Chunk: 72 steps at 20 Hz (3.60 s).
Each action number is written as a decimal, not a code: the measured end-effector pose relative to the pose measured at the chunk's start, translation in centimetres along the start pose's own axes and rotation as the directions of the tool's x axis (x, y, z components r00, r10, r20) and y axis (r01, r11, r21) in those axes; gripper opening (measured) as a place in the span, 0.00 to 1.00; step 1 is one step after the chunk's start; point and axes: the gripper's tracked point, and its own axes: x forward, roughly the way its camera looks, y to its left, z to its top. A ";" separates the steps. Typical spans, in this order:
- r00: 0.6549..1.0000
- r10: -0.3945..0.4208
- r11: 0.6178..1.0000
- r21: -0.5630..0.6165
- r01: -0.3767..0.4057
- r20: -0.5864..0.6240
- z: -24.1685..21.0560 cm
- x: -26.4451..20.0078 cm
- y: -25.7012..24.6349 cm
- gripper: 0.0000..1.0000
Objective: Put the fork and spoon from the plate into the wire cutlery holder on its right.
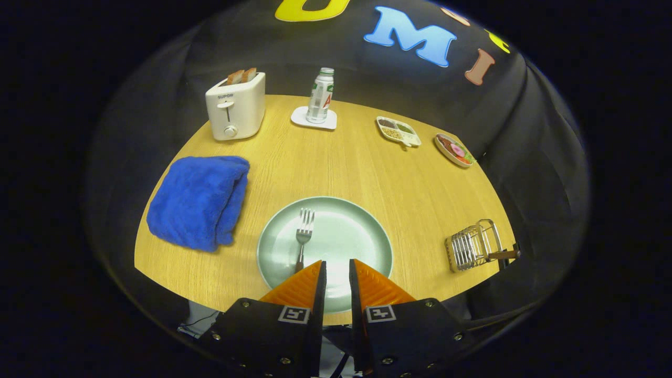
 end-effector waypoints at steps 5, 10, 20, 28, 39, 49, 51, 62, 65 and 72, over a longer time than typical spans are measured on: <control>0.997 0.050 0.998 -0.032 -0.052 -0.061 -1.9 1.8 2.6 0.25; 0.987 0.109 0.994 -0.006 -0.110 -0.119 -3.2 3.6 4.5 0.24; 0.968 0.146 0.989 0.041 -0.140 -0.204 -4.2 6.6 4.6 0.25; 0.957 0.192 0.978 0.124 -0.168 -0.216 -4.0 6.9 5.0 0.20; 0.966 0.228 0.967 0.142 -0.210 -0.122 -2.2 5.3 4.6 0.01; 0.988 0.154 0.961 0.233 -0.146 -0.014 2.4 2.6 -0.3 0.01; 0.992 0.128 0.958 0.260 -0.123 -0.002 3.2 2.3 -1.9 0.01; 0.997 -0.058 0.864 0.498 0.077 -0.053 2.5 2.0 -13.3 0.01; 0.992 -0.087 0.817 0.563 0.123 -0.091 1.5 2.0 -15.6 0.01; 0.979 -0.124 0.714 0.671 0.202 -0.162 -0.2 1.1 -19.7 0.01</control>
